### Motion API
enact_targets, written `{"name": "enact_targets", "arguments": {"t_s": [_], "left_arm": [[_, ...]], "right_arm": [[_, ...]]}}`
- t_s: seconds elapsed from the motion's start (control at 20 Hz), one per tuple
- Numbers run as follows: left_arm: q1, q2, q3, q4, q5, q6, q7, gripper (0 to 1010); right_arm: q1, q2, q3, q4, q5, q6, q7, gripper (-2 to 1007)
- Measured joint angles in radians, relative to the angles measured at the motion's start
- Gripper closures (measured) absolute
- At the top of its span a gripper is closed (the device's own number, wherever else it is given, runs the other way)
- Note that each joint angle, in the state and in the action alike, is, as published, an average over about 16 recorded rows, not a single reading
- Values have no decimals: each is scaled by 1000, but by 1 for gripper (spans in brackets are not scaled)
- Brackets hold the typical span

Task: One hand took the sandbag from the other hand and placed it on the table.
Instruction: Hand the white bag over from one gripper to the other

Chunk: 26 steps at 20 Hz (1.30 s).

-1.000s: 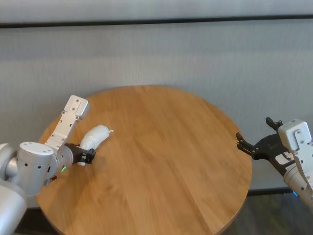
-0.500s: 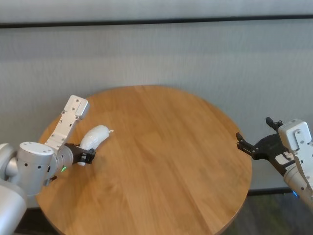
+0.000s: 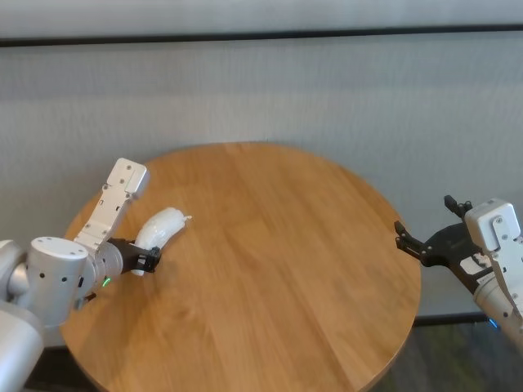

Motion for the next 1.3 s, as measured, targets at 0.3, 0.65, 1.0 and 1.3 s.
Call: {"name": "enact_targets", "arguments": {"t_s": [0.3,0.65,1.0,1.3], "left_arm": [[15,-1,-20,-20,-8,-40,-24,631],[37,-1,-54,-56,-27,-112,-68,631],[58,2,-88,-93,-61,-192,-135,631],[75,11,-102,-123,-103,-258,-206,631]], "right_arm": [[0,0,0,0,0,0,0,4],[0,0,0,0,0,0,0,4],[0,0,0,0,0,0,0,4],[0,0,0,0,0,0,0,4]]}}
